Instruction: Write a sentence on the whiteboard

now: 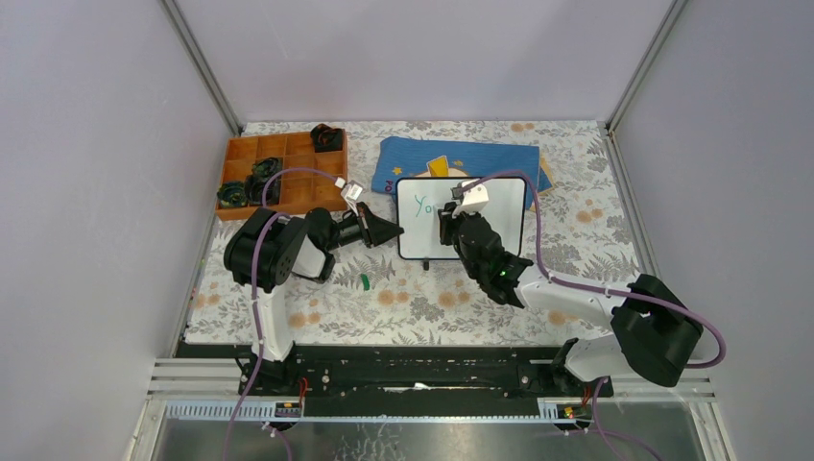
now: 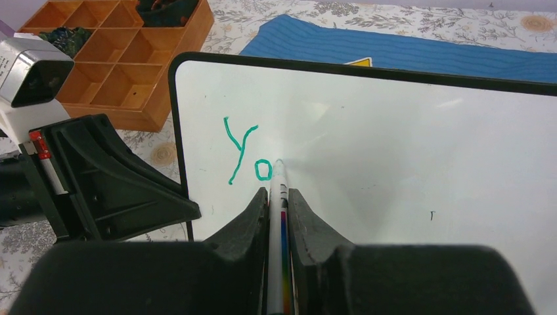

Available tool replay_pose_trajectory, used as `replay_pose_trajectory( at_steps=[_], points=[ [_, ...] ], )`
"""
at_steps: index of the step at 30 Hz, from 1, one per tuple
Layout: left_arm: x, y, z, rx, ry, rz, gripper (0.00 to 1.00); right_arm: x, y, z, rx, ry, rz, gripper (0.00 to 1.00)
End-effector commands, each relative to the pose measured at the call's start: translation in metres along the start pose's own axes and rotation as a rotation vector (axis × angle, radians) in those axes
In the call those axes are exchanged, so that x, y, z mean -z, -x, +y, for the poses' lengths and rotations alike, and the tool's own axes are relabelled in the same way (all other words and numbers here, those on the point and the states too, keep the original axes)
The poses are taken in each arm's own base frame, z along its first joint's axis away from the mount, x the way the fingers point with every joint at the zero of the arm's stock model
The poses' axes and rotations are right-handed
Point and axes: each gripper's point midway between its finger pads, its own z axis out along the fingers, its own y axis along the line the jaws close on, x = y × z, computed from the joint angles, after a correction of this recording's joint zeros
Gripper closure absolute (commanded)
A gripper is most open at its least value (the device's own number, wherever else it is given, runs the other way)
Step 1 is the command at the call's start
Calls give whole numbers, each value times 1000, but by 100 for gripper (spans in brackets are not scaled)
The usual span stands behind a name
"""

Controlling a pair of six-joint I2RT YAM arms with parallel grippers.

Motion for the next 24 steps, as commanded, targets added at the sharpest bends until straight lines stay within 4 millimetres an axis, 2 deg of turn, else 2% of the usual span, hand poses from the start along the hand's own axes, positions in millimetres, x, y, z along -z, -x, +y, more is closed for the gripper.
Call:
replay_pose_trajectory(
  at_steps=[1,24],
  points=[
    [2,-17,3,24,25,45,100,-6,26,2,-40,-14,-65,100],
    [1,-18,3,24,27,50,100,6,-1,-7,-35,-10,-2,100]
  ],
)
